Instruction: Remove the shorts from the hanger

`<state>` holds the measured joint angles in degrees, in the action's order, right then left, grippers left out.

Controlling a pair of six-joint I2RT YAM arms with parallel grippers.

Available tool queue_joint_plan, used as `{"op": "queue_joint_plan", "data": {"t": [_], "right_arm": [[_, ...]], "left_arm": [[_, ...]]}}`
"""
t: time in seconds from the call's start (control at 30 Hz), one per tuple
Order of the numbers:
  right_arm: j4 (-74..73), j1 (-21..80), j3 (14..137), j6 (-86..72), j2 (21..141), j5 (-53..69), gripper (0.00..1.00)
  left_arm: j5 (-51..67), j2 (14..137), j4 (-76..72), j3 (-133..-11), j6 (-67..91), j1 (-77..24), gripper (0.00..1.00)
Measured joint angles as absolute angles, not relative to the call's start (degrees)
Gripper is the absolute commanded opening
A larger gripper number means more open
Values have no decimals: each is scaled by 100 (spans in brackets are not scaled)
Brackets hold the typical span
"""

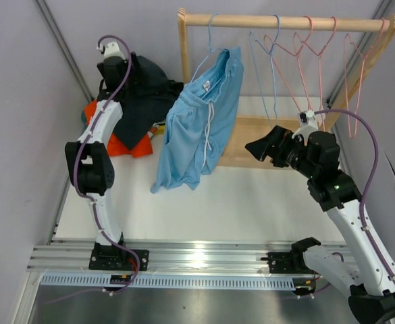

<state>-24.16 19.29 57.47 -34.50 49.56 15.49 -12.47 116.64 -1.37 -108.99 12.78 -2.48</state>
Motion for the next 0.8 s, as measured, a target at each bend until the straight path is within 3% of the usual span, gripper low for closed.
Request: {"op": "queue_joint_plan", "data": {"t": [0.17, 0.27, 0.47, 0.8], "right_arm": [[-2458, 2355, 7024, -3361, 5371, 1632, 100], [-2364, 2856, 7754, -3332, 5690, 1612, 99], [-2235, 3778, 8927, -3247, 6617, 1431, 99], [-2259, 4213, 10975, -2805, 8814, 694, 99]], "left_arm": [[-799, 11220, 290, -9749, 1804, -141, 99], [-661, 10322, 576, -8825, 1863, -139, 99], [-480, 8084, 1017, -8342, 1848, -272, 99], [36, 5072, 1903, -6158, 1800, -316, 99]]}}
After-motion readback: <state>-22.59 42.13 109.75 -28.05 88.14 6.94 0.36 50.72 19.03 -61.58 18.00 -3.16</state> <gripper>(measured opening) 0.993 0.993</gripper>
